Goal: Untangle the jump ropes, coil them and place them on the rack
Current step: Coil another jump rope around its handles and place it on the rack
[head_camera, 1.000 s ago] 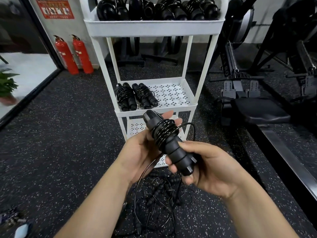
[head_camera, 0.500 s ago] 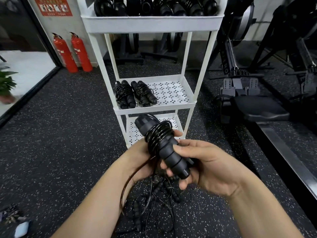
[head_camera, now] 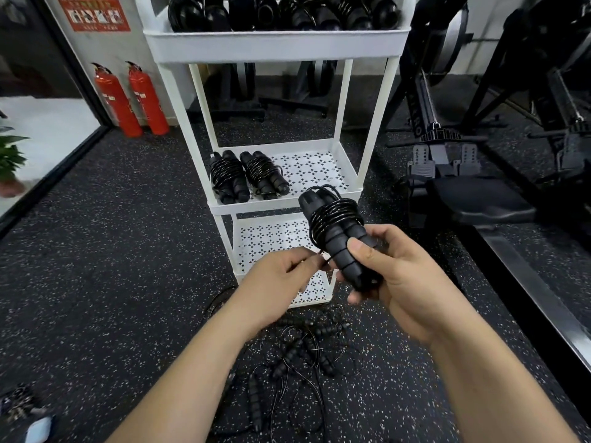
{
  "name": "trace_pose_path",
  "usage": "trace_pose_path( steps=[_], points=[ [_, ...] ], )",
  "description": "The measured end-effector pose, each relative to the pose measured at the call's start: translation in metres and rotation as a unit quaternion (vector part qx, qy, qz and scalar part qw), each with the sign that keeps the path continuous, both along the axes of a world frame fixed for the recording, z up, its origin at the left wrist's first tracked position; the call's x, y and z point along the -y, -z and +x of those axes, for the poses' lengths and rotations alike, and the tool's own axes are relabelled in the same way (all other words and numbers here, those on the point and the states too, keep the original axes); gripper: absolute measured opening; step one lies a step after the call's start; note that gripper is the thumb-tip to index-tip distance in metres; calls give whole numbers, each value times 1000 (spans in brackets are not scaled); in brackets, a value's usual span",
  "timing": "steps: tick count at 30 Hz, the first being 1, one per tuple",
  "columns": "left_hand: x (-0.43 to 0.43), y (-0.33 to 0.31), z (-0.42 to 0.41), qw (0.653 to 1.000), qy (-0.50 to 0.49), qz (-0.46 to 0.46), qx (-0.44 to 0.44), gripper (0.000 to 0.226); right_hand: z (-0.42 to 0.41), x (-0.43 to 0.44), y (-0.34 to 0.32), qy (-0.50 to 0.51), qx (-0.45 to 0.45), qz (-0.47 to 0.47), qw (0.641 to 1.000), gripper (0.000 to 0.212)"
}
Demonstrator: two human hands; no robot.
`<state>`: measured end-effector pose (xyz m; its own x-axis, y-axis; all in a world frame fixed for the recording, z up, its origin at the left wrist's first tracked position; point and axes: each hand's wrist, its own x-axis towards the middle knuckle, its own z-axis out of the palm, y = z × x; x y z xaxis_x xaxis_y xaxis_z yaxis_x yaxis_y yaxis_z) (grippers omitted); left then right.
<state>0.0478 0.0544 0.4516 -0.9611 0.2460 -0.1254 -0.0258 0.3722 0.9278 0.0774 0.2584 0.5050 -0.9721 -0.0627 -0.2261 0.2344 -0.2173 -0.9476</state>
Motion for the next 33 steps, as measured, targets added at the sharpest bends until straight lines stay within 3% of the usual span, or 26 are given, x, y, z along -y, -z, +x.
trace_pose_path(
  steps=[7,10,12,16,19,23,26,29,33],
  points=[
    [3,6,-3,989,-43,-139,-35,15,3,-7,-9,-33,20,-94,995,41],
    [-4,7,-1,979,-26,-202,4,43,5,-5,-10,-68,49,-161,983,39],
    [-9,8,2,976,-2,-216,23,45,5,-2,-7,-69,48,-165,983,43],
    [-13,0,9,970,47,-238,-9,34,-4,-8,9,22,3,-34,999,47],
    [-5,-10,10,970,37,-235,-45,33,-6,-11,20,47,-41,88,994,38],
    [-3,-21,16,969,36,-235,-65,35,-7,-8,30,96,-100,238,961,34],
    [-5,-27,18,966,23,-242,-84,36,-5,-2,32,109,-136,338,925,44],
    [-1,-31,18,971,-8,-212,-108,36,-8,-1,32,72,-118,355,924,64],
    [0,-39,20,984,-86,-122,-96,28,-13,-6,38,13,-83,268,960,70]
  ],
)
